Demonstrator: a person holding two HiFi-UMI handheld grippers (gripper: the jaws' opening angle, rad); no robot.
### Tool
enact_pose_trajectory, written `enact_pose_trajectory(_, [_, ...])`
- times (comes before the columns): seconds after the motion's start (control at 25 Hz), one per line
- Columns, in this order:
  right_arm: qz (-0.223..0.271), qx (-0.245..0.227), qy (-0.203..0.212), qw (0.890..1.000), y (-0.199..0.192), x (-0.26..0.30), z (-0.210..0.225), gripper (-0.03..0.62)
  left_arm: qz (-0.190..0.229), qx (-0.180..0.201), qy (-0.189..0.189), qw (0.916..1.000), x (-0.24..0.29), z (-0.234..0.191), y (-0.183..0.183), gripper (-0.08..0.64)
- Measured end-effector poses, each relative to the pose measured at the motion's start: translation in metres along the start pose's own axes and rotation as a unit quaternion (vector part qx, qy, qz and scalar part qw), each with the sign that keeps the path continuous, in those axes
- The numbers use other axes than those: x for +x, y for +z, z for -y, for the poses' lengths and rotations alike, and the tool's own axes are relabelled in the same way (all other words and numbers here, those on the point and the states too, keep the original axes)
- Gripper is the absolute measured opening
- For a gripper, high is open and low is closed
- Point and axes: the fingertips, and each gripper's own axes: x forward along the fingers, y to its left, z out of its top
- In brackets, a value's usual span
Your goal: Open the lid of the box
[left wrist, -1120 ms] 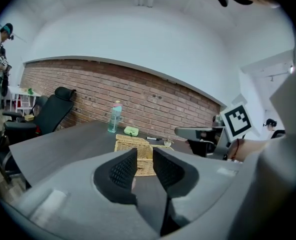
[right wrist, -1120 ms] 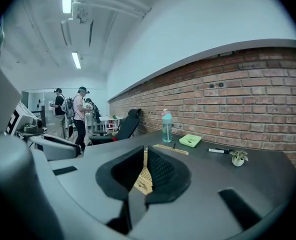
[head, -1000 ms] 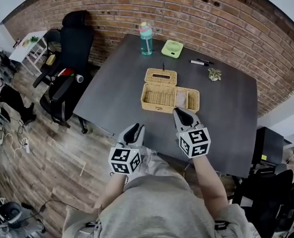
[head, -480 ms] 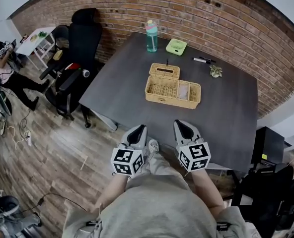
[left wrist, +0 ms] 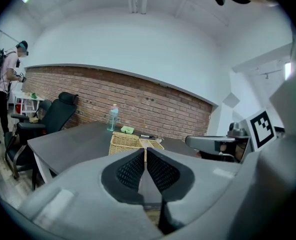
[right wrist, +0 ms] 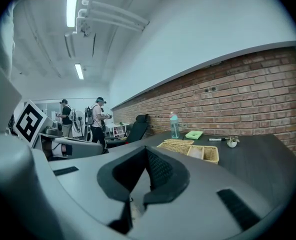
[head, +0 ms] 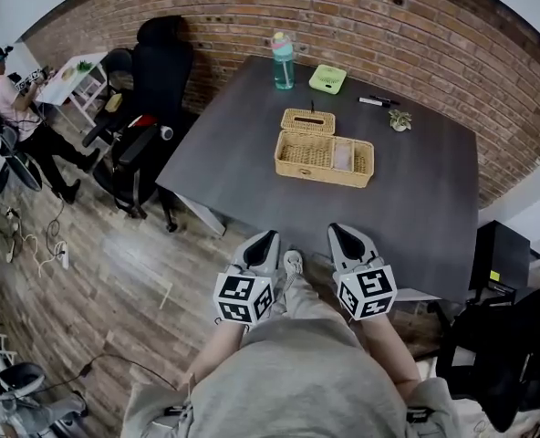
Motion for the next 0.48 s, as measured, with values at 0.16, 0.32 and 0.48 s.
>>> enact_pose_trajectory(0.16, [0.002,0.000,-0.004,1.000,-0.001,-0.009,-0.004,0.003,0.000,0.002,-0.002,1.0000,-0.006,0.003,-0.002,0.028])
enact_pose_trajectory(0.32, [0.005,0.000,-0.008,1.000,-0.001,-0.016,-0.004,0.003,-0.001,0.002,-0.004,1.0000,-0.007,0.006,-0.004,0.028])
enact_pose_trajectory(0.48, [0.007,0.000,-0.008,1.000,-0.003,-0.020,-0.006,0.003,-0.001,0.002,-0.006,1.0000,-0.009,0.009,-0.007,0.028])
